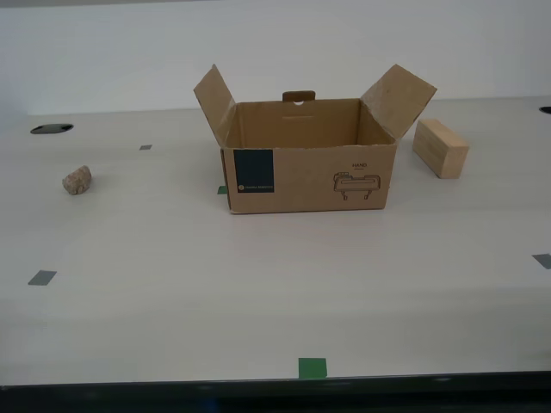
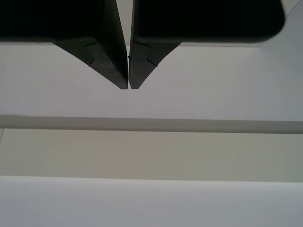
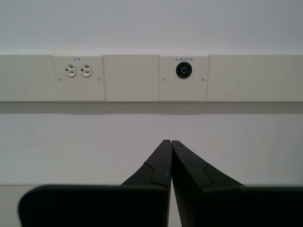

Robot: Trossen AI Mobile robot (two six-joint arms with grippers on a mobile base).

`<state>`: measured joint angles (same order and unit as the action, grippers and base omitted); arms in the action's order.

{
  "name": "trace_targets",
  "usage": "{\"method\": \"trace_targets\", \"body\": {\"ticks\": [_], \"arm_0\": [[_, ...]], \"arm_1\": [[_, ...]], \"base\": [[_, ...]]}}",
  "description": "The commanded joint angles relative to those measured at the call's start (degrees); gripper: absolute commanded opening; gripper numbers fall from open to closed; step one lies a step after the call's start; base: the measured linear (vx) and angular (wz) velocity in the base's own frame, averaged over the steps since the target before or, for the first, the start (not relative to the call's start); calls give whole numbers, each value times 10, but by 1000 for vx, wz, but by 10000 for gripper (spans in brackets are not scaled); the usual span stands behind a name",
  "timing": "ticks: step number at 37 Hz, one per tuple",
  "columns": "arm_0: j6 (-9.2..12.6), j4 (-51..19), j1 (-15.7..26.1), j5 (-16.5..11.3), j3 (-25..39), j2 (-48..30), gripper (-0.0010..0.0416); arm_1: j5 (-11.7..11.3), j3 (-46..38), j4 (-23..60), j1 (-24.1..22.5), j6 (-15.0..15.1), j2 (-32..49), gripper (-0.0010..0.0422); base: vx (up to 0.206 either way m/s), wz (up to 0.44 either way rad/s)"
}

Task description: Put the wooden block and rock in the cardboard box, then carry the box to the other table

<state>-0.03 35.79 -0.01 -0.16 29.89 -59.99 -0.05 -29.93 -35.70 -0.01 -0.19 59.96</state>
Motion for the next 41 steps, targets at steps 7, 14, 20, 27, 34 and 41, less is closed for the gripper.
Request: {"method": "trace_targets", "body": {"ticks": [7,14,20,27,34,41], "arm_0": [[0,-26,1,-2,1,0,0],[0,-28,1,-2,1,0,0],[0,-28,1,-2,1,0,0],[0,-28,1,-2,1,2,0],[0,-28,1,-2,1,7,0],[0,-29,1,-2,1,14,0]], "arm_1": [[-1,0,6,0,-13,0,0],[-1,0,6,0,-26,0,0],[-1,-1,7,0,-26,0,0],[-1,-1,10,0,-28,0,0],[-1,-2,10,0,-28,0,0],[-1,-17,49,-1,-28,0,0]], "base": [[0,0],[0,0],[0,0],[0,0],[0,0],[0,0]]}}
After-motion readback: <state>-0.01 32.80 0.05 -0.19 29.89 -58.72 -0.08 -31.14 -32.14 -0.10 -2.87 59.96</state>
